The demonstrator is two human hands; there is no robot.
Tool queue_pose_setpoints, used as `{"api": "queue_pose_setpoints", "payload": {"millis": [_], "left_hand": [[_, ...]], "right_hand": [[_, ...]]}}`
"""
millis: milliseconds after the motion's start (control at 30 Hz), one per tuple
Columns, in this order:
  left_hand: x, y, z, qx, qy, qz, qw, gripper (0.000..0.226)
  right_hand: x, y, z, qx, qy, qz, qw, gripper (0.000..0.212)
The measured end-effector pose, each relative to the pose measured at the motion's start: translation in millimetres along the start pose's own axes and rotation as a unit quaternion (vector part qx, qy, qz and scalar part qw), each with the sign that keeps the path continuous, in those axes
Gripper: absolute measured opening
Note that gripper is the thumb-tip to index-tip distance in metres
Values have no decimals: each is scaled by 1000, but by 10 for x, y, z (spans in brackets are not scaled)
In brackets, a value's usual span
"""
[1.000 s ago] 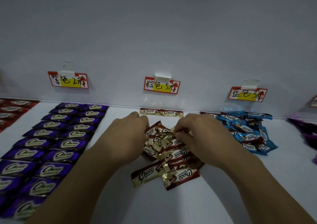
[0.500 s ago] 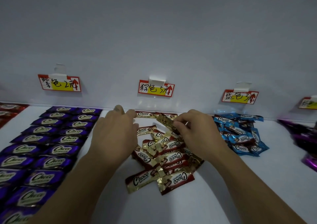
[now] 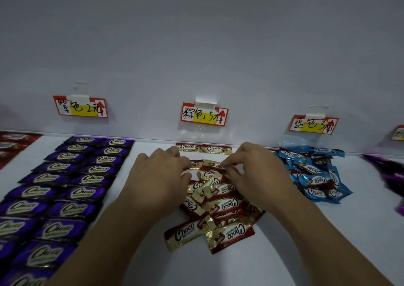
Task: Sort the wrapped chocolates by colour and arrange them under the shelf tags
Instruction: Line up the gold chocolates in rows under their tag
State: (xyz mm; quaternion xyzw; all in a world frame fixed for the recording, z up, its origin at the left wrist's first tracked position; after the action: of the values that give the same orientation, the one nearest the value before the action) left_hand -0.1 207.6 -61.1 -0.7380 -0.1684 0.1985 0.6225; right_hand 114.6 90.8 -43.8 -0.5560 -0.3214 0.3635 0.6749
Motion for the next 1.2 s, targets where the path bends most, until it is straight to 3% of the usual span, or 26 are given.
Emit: {"api": "queue_pose_setpoints", "payload": {"millis": [400,600,800,933,1033,1200], "left_hand": [[-4,-56,-11,-3,-5,-27,1000,36],[-18,-43,-6,-12,-9,-16,1000,44],[8,-11,-22,3,10,6,1000,39],[12,7,-29,0,8,4,1000,39],[16,8,-30,3,7,9,1000,39],[17,10,-36,5,6,19,1000,40]], "right_hand": [[-2,77,134,-25,-57,29,998,33],[62,107,104,4,-17,33,999,31],[39,40,120,46,-2,7,999,57],[32,-43,-21,144,28,-83,986,37],[53,6,-121,215,97,-95,967,11],[45,41,-103,123,136,-74,980,14]]}}
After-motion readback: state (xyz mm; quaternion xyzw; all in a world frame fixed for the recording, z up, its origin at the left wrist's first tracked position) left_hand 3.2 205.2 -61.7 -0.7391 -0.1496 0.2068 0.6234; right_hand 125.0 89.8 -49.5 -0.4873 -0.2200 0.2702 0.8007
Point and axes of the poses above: each hand's wrist, its own x-axis towards the middle knuckle, its own y-axis out of the palm, z = x × y, the point moved 6 cm from there along x, towards the middle knuckle, and after that the axes turned 10 degrees about z, right-handed, at the moved point
